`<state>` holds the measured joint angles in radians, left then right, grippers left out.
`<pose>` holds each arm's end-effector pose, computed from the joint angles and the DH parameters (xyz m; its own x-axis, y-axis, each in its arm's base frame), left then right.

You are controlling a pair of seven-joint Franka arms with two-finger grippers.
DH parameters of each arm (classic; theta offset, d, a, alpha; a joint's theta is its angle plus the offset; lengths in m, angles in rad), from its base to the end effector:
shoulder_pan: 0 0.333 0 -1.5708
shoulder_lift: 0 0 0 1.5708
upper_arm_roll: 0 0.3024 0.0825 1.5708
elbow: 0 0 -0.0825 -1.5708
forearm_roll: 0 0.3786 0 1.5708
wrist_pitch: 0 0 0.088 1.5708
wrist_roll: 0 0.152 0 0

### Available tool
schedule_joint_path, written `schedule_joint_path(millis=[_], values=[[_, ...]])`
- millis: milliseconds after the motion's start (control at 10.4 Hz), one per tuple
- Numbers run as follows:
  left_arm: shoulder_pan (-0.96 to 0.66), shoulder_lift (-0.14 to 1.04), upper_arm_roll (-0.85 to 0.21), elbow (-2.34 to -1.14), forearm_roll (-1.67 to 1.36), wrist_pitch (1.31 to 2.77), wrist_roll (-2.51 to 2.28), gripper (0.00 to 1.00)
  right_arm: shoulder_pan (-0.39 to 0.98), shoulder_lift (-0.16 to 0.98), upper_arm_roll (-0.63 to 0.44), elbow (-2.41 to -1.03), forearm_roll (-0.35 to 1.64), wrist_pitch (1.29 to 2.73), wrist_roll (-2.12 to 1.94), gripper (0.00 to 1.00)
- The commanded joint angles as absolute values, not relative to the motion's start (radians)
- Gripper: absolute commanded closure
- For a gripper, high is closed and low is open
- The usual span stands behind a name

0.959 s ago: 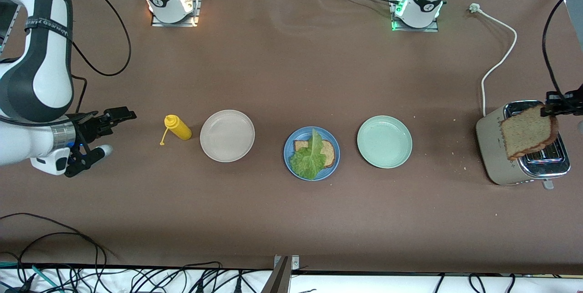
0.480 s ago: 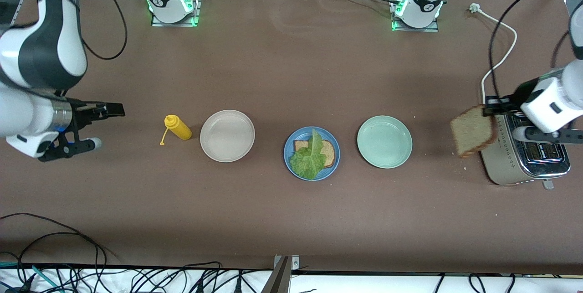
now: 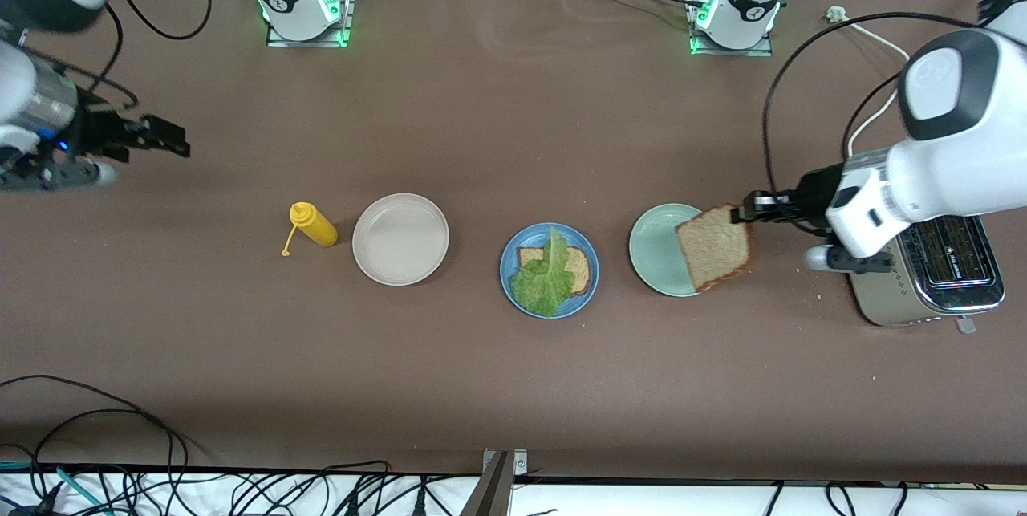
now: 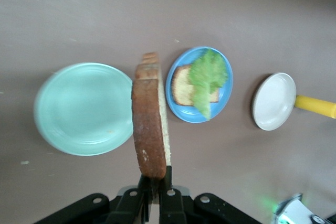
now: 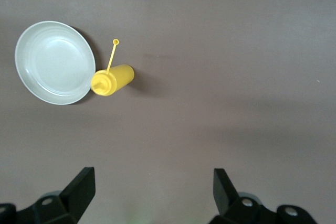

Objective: Make sandwich in blue plate with both arms
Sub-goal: 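Lift the toast out with the left gripper while the right gripper retracts, then lower the toast onto the lettuce on the blue plate with the left gripper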

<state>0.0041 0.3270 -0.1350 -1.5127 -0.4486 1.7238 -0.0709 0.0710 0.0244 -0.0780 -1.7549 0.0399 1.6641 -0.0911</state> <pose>0.6237 -0.1333 0.4280 0.9868 0.0010 -0.1622 0.0743 -0.8916 0.4466 0.5473 0.0022 0.4747 0.9906 0.0801 -0.1111 0.0752 -0.9960 -0.0474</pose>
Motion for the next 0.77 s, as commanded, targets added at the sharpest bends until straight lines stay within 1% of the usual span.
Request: schedule_joint_path(millis=[0, 96, 288, 480, 576, 672], values=[[-0.081, 0.417, -0.124, -1.494, -0.546, 1.768, -0.078, 1.00, 0.048, -0.092, -0.098, -1.769, 0.020, 1.582, -0.066, 0.00], [-0.110, 0.458, -0.126, -1.494, -0.578, 1.842, -0.078, 1.00, 0.048, -0.089, -0.097, -1.743, 0.008, 1.574, -0.066, 0.00], [-0.167, 0.534, -0.127, -1.474, -0.667, 1.902, -0.141, 1.00, 0.051, -0.089, -0.098, -1.738, 0.008, 1.572, -0.063, 0.00], [-0.198, 0.586, -0.176, -1.433, -0.699, 1.974, -0.232, 1.00, 0.054, -0.084, -0.094, -1.701, 0.006, 1.572, -0.005, 0.00], [-0.198, 0.610, -0.220, -1.431, -0.699, 2.038, -0.232, 1.00, 0.057, -0.072, -0.092, -1.691, 0.015, 1.571, 0.018, 0.00], [-0.218, 0.633, -0.230, -1.431, -0.699, 2.093, -0.235, 1.00, 0.058, -0.069, -0.094, -1.684, 0.017, 1.572, 0.015, 0.00]])
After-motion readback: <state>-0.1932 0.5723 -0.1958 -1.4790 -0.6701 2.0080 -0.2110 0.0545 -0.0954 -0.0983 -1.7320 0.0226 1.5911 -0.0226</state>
